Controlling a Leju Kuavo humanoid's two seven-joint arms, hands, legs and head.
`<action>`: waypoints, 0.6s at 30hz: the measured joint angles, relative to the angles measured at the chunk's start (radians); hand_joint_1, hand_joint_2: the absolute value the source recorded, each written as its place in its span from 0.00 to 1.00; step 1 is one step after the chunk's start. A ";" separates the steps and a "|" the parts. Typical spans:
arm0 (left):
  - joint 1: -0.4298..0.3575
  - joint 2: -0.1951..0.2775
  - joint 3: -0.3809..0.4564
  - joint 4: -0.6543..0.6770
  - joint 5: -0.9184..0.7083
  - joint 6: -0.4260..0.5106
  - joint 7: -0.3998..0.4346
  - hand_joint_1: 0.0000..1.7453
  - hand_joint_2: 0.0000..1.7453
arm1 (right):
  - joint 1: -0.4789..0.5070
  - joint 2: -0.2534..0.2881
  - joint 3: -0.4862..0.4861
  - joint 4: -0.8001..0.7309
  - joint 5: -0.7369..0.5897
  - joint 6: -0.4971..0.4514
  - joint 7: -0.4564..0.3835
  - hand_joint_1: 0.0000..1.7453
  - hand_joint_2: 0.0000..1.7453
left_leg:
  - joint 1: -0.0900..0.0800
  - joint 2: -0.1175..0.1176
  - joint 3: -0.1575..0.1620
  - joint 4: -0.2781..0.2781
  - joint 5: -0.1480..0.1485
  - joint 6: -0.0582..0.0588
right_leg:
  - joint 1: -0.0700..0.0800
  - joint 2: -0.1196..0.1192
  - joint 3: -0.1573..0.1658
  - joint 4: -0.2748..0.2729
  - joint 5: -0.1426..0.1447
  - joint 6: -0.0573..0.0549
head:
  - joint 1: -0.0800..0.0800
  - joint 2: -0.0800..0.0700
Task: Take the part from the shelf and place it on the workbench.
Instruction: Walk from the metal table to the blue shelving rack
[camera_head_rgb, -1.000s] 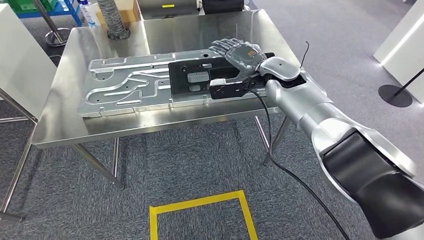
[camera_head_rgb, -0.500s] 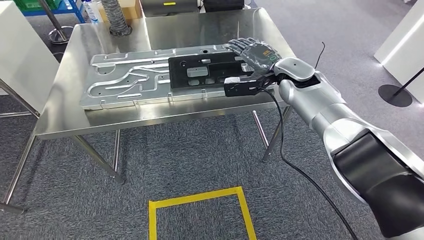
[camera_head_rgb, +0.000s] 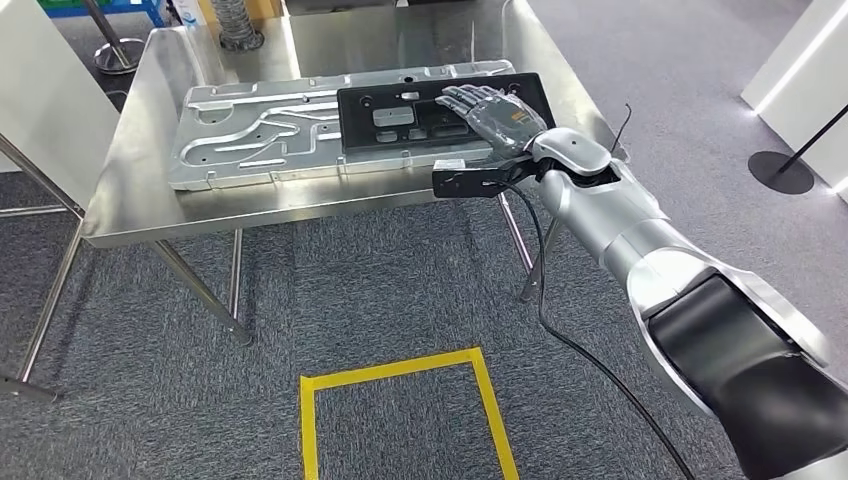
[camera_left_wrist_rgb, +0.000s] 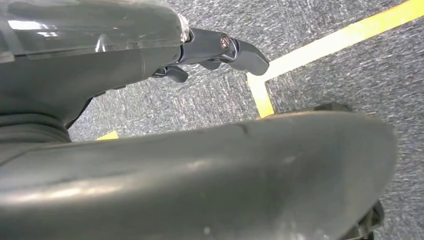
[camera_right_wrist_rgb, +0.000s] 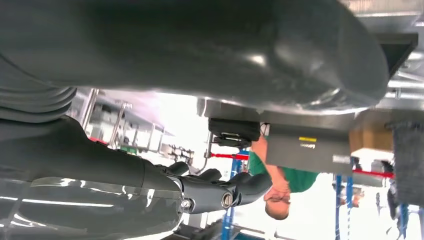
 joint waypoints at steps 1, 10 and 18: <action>0.002 0.000 0.002 0.000 0.002 0.002 -0.002 0.00 0.00 | 0.005 0.001 -0.014 0.003 -0.014 0.000 0.002 0.00 0.00 | 0.001 0.000 -0.001 -0.002 0.008 -0.006 | 0.003 0.002 0.002 -0.010 0.002 -0.009 | 0.000 0.000; 0.037 0.004 0.024 0.000 0.015 0.014 -0.001 0.00 0.00 | 0.296 -0.002 -0.326 0.076 -0.370 -0.159 -0.050 0.00 0.00 | 0.004 -0.002 -0.043 0.293 -0.178 -0.002 | 0.020 0.008 -0.077 -0.021 0.091 -0.051 | 0.000 0.000; 0.040 0.016 0.026 0.000 0.005 0.025 0.026 0.00 0.00 | 0.815 0.001 -0.680 0.183 -0.607 -0.272 0.125 0.00 0.00 | -0.011 -0.013 0.195 -0.047 -0.147 0.029 | 0.019 -0.004 -0.110 -0.030 0.135 -0.022 | 0.000 0.000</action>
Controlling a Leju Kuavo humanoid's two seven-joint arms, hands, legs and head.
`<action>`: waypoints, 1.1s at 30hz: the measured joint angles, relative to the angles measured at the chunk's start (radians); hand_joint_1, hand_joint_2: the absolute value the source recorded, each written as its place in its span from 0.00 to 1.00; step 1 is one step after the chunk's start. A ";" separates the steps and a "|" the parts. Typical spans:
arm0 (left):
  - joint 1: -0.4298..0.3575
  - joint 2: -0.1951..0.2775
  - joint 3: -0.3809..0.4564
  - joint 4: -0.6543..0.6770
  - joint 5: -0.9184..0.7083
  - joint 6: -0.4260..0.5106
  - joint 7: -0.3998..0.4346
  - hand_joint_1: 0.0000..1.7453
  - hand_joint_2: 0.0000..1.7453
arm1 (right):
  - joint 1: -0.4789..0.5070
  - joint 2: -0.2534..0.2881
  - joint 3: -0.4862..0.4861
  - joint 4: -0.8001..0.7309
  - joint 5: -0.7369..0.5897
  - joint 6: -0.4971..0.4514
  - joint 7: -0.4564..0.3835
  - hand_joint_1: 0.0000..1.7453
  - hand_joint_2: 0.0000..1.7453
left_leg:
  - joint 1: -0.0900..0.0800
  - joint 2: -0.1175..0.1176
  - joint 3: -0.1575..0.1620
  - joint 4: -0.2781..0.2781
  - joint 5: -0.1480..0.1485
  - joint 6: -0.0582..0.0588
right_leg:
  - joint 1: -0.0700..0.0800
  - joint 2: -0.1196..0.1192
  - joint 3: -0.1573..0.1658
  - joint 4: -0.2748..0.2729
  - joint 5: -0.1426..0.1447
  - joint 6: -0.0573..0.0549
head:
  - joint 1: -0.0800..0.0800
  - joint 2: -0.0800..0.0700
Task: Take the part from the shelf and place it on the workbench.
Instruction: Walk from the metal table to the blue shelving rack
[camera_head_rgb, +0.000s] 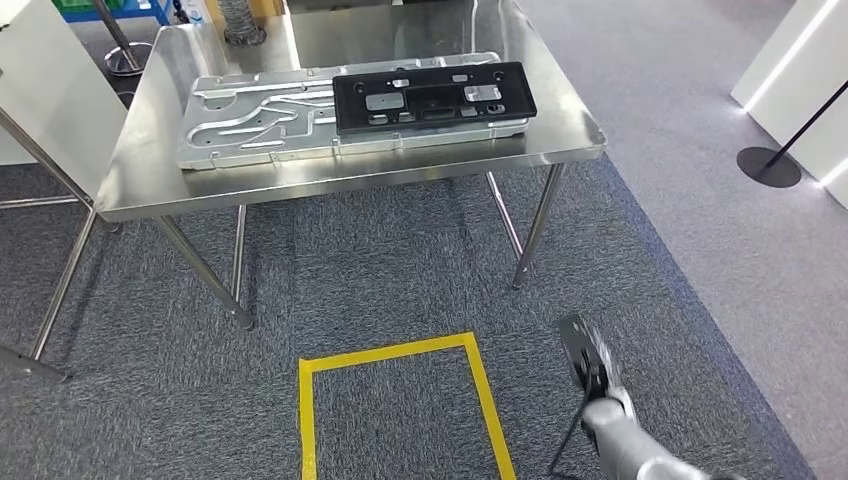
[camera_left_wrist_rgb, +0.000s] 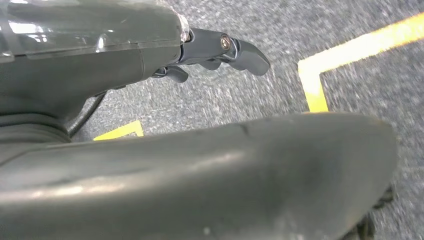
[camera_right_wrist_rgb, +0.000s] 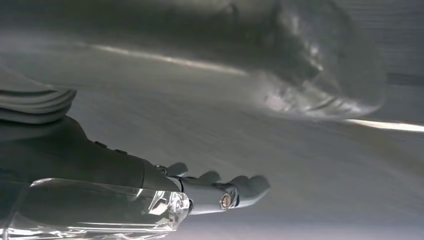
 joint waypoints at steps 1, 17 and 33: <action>0.000 0.001 0.000 0.000 -0.002 0.000 0.001 0.00 0.00 | 0.055 0.003 -0.032 0.012 -0.023 0.013 0.024 0.00 0.00 | 0.003 0.001 -0.005 -0.010 0.014 0.005 | 0.000 0.001 -0.005 0.011 -0.023 0.005 | 0.000 0.000; -0.013 0.005 -0.003 0.000 -0.018 0.012 -0.023 0.00 0.00 | 0.349 0.132 -0.212 0.095 -0.116 0.140 0.211 0.00 1.00 | 0.037 0.008 -0.194 0.085 0.077 -0.073 | -0.037 0.002 0.159 -0.001 -0.152 -0.003 | 0.000 0.000; -0.040 -0.003 -0.025 0.000 -0.057 0.000 0.016 0.00 0.00 | 0.340 0.124 -0.175 0.099 -0.029 0.213 0.173 0.00 0.00 | -0.005 0.011 0.063 -0.052 -0.023 0.015 | -0.014 -0.010 -0.031 0.063 -0.070 0.007 | 0.000 0.000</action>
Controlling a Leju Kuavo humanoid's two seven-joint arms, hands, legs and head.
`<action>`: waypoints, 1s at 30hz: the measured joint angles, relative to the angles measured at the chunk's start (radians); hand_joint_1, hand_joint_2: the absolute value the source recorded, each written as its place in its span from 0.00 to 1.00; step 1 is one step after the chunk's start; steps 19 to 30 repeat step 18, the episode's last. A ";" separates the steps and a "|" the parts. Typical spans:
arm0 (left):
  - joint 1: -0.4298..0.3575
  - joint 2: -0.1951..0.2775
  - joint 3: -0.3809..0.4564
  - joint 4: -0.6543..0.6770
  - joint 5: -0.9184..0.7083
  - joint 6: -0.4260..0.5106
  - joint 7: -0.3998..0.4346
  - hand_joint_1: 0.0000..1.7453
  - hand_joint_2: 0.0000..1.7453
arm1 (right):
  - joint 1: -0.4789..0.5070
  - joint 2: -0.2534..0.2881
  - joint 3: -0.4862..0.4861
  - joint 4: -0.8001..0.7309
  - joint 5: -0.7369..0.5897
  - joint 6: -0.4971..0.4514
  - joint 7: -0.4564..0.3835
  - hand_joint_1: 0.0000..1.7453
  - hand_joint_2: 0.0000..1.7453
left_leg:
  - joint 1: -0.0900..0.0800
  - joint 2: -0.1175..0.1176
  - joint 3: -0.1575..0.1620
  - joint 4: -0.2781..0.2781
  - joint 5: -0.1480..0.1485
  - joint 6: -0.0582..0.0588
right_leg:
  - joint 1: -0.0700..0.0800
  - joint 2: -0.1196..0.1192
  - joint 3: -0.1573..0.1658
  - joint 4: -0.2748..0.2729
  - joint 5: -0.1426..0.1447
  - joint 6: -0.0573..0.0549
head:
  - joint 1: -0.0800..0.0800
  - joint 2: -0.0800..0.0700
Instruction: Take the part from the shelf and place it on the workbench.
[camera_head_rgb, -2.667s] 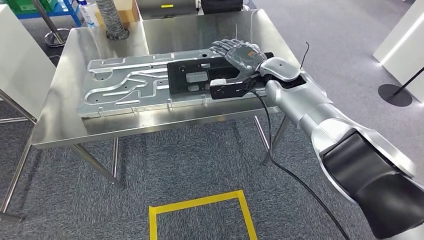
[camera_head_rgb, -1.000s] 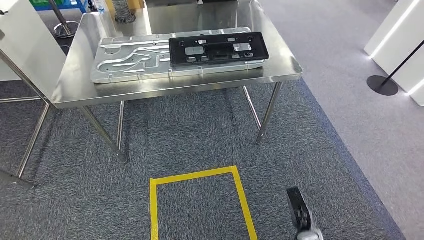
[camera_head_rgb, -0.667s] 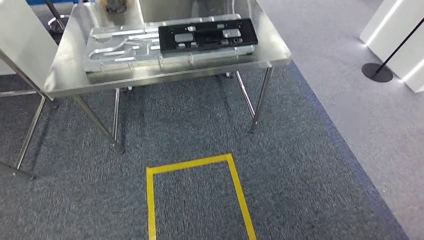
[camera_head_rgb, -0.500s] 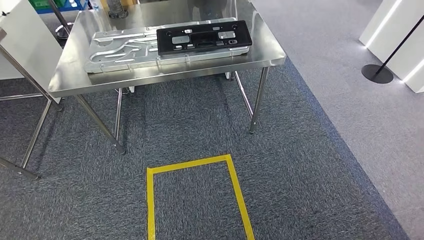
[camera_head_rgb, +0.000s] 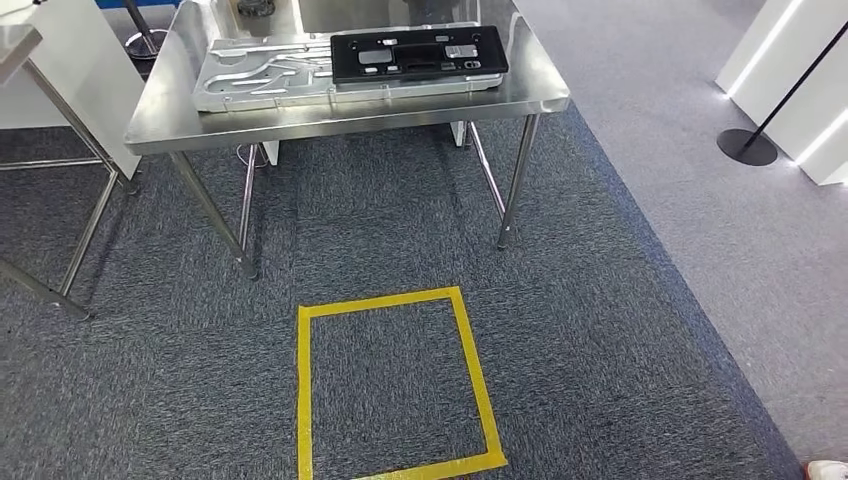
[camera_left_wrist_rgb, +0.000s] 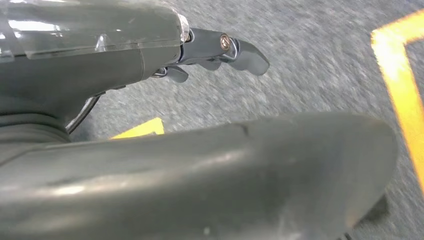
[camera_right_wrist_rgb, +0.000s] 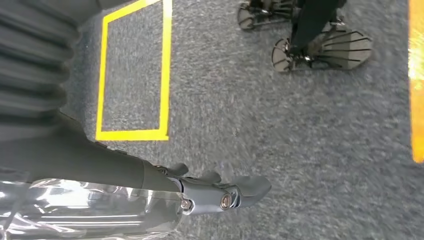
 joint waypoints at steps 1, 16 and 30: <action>0.000 -0.001 -0.002 0.000 -0.001 0.000 0.001 0.00 0.00 | 0.001 0.002 0.001 0.000 0.000 0.003 0.003 0.00 0.25 | -0.001 0.001 -0.013 0.001 0.011 0.003 | -0.002 0.002 -0.015 0.058 -0.054 0.004 | 0.000 0.000; 0.016 -0.007 -0.025 0.000 0.034 0.001 0.051 0.00 1.00 | -0.003 0.008 0.006 -0.001 -0.010 0.034 -0.021 0.00 1.00 | 0.013 0.002 -0.202 0.225 -0.036 -0.062 | -0.019 0.000 0.158 -0.048 -0.067 -0.031 | 0.000 0.000; 0.028 -0.005 -0.046 0.000 0.063 -0.001 0.052 0.00 1.00 | -0.001 0.006 0.006 -0.007 -0.014 0.039 -0.025 0.00 1.00 | 0.015 0.002 -0.243 0.335 -0.098 -0.067 | -0.015 0.000 0.147 -0.047 -0.060 -0.034 | 0.000 0.000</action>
